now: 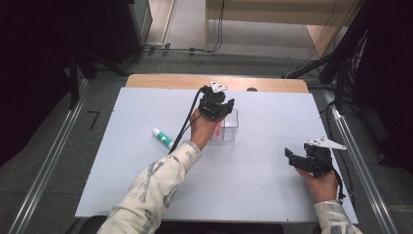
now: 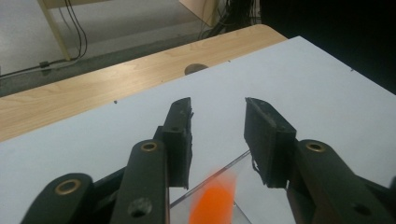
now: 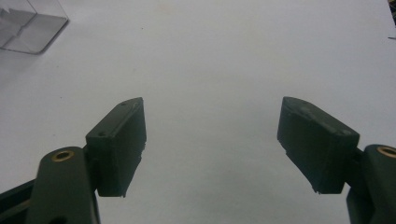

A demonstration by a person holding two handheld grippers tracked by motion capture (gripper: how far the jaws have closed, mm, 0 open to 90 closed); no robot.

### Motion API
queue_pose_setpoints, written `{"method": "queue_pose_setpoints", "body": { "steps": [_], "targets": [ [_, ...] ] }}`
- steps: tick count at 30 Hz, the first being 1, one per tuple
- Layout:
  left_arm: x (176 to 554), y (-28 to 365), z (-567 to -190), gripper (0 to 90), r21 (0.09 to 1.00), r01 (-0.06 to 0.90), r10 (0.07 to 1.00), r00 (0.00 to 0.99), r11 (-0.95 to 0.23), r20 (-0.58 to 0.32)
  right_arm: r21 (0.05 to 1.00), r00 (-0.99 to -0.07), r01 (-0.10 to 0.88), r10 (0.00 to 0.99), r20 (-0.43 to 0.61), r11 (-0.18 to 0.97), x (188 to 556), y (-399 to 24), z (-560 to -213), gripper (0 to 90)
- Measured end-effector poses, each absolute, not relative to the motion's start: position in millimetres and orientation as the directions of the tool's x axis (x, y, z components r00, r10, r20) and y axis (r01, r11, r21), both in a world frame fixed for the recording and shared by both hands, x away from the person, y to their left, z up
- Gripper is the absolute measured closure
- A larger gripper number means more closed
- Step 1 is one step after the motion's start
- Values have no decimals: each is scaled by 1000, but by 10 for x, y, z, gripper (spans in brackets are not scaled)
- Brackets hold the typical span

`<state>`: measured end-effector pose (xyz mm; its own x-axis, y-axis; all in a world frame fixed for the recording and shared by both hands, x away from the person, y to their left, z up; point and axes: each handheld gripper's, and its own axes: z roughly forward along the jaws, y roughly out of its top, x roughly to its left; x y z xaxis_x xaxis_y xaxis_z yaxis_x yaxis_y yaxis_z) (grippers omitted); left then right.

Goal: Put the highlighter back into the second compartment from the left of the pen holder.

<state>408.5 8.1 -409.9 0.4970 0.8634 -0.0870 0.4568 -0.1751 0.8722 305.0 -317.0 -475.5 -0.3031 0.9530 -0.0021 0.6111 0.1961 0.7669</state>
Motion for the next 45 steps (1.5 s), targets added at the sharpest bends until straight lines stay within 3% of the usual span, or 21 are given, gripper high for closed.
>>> {"method": "queue_pose_setpoints", "body": {
  "steps": [5,10,21,35,45],
  "targets": [
    [4016,83,-4091,551,872,455,855,511,-181,-89,767,-303,611,953,-3,196,3050,-3170,-4756,223],
    [3916,113,-4061,421,879,445,855,511,-169,-94,767,-304,610,953,-4,198,3051,-3170,-4757,223],
    [3688,279,-4070,366,891,428,844,526,-154,-106,767,-302,611,953,-6,198,3050,-3166,-4758,223],
    [3421,597,-4179,183,890,440,864,486,-116,-128,764,-304,612,953,-9,203,3052,-3148,-4764,223],
    [3286,803,-4247,153,886,454,875,463,-98,-140,763,-308,613,951,-8,205,3052,-3138,-4769,223]
  ]
}}
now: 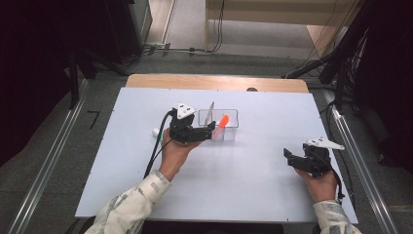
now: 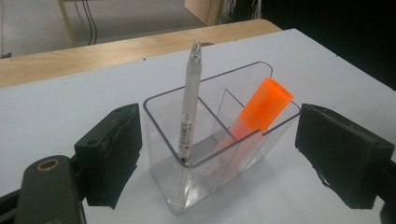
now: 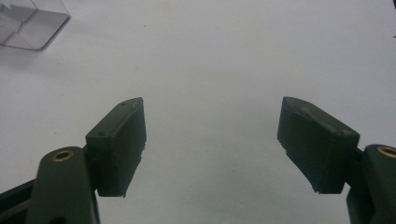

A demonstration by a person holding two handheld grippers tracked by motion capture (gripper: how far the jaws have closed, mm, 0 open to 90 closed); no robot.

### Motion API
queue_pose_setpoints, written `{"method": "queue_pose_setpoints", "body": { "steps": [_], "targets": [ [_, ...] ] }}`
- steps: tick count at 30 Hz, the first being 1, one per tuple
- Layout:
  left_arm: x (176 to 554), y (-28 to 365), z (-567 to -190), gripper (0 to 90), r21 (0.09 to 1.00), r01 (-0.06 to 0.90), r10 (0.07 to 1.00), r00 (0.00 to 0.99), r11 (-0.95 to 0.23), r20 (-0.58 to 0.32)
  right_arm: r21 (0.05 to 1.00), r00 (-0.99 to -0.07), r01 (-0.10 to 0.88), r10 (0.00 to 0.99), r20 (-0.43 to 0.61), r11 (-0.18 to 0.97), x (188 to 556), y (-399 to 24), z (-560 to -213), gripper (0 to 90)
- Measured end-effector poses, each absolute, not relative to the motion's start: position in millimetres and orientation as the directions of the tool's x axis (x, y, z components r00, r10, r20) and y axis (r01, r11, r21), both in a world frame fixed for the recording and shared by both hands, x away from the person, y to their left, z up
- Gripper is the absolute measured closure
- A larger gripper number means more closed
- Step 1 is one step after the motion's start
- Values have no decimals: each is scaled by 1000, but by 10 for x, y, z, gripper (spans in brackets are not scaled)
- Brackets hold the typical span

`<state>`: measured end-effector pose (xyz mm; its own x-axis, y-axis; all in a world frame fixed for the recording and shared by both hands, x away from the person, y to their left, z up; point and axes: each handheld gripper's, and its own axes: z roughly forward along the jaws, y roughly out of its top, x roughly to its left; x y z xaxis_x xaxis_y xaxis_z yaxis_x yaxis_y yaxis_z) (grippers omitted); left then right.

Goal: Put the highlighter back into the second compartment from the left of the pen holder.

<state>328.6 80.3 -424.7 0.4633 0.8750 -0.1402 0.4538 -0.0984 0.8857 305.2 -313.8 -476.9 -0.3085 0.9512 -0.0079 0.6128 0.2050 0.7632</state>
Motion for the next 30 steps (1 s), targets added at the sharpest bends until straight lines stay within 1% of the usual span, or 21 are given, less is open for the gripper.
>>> {"method": "queue_pose_setpoints", "body": {
  "steps": [4,8,18,30],
  "targets": [
    [3229,873,-4268,152,885,457,878,455,-89,-146,762,-310,614,951,-10,208,3052,-3130,-4770,223],
    [3142,962,-4314,151,891,446,895,429,-90,-125,762,-309,614,951,-9,207,3050,-3129,-4771,223],
    [3018,1243,-4449,135,872,486,911,381,-51,-159,769,-312,605,950,-7,204,3035,-3133,-4753,223],
    [2814,1451,-4564,136,858,511,921,355,-45,-163,774,-314,599,949,-7,204,3020,-3140,-4747,223]
  ]
}}
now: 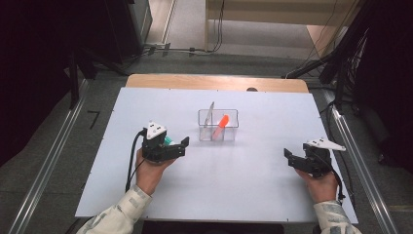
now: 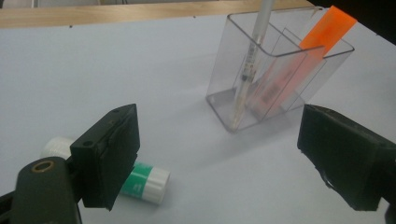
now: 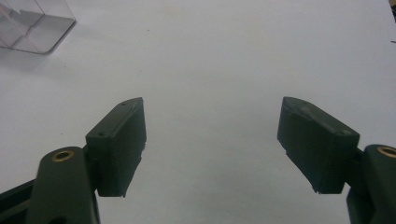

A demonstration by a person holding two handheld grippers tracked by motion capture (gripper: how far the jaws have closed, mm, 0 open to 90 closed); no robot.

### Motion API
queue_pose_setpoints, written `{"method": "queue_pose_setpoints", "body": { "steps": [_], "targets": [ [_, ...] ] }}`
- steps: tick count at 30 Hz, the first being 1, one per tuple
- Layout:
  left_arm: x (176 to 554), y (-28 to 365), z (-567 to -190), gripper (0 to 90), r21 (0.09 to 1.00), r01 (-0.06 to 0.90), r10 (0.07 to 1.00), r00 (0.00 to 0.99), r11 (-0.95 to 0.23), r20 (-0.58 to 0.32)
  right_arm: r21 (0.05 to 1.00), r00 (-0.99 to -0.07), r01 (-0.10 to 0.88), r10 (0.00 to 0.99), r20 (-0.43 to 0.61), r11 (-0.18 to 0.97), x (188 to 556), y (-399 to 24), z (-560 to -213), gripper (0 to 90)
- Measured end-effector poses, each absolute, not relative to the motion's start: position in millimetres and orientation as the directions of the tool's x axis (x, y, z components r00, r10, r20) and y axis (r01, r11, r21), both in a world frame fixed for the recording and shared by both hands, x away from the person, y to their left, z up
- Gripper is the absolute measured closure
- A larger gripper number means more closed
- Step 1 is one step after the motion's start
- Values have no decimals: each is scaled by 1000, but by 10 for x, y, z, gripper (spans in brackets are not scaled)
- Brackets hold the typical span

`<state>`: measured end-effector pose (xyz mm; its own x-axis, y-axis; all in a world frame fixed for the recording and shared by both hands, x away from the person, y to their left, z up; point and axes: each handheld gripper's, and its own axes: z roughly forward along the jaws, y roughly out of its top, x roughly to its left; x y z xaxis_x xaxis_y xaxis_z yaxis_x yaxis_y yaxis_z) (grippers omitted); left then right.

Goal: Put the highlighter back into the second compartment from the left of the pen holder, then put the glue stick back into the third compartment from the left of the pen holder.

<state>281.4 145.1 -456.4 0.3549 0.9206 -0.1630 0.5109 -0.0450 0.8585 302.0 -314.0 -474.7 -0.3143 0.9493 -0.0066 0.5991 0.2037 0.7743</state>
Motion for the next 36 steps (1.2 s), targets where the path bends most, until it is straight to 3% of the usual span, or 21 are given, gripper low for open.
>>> {"method": "queue_pose_setpoints", "body": {
  "steps": [24,36],
  "targets": [
    [2644,2000,-4620,114,854,516,958,205,67,-199,779,-325,592,946,-7,209,3007,-3098,-4738,223],
    [2572,2191,-4647,114,852,512,966,151,106,-211,786,-379,571,925,-4,237,2998,-2938,-4730,223]
  ]
}}
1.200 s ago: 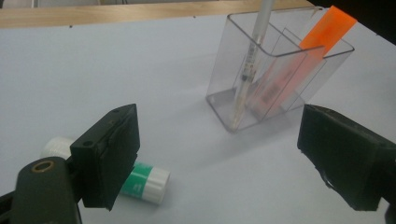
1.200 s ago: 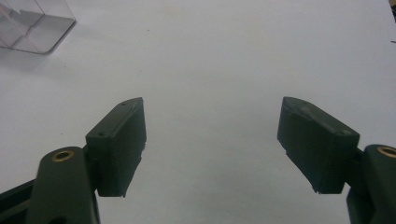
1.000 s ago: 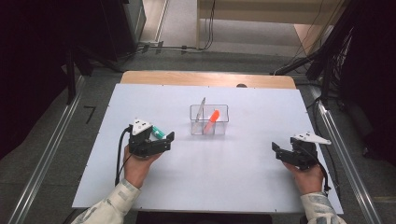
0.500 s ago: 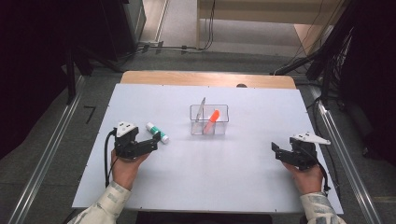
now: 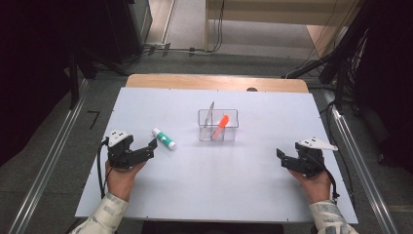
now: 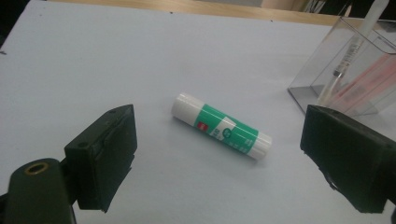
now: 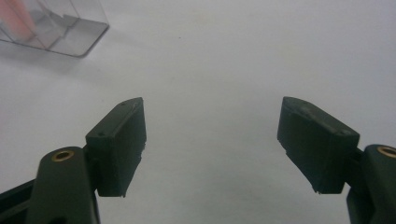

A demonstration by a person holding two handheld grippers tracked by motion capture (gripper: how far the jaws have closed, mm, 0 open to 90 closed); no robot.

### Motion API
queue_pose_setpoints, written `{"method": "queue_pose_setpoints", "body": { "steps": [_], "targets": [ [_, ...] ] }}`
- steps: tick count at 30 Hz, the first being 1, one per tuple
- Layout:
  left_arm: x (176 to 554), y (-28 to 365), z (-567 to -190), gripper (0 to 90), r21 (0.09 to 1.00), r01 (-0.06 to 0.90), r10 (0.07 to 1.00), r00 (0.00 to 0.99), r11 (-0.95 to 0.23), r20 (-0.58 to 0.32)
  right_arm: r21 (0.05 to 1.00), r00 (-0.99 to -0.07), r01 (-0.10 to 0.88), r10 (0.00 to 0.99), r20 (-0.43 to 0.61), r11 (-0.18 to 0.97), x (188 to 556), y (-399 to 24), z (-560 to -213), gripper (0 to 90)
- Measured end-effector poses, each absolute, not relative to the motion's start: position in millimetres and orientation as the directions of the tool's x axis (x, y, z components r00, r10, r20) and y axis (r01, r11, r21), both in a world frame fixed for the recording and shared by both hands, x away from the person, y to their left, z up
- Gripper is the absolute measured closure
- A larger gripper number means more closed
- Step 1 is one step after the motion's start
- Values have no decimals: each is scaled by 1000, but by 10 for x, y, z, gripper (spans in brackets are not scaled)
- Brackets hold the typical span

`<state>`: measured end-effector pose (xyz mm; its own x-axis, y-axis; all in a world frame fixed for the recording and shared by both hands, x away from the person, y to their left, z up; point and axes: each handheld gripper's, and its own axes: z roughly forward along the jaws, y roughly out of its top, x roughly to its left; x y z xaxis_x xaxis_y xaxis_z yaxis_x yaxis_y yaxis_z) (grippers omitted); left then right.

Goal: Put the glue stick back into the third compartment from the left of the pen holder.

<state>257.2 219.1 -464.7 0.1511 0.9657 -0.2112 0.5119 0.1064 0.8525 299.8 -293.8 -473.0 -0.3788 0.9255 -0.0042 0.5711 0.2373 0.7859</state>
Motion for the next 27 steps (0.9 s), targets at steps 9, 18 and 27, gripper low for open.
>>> {"method": "queue_pose_setpoints", "body": {
  "steps": [9,18,27],
  "targets": [
    [2576,2245,-4674,112,852,509,968,129,120,-214,805,-420,546,907,24,232,3006,-2798,-4694,223],
    [2566,2338,-4702,109,846,516,971,103,134,-217,806,-473,528,881,17,268,3032,-2549,-4700,223],
    [2569,2380,-4702,107,845,514,972,78,150,-220,804,-530,518,847,33,293,3078,-2249,-4694,223]
  ]
}}
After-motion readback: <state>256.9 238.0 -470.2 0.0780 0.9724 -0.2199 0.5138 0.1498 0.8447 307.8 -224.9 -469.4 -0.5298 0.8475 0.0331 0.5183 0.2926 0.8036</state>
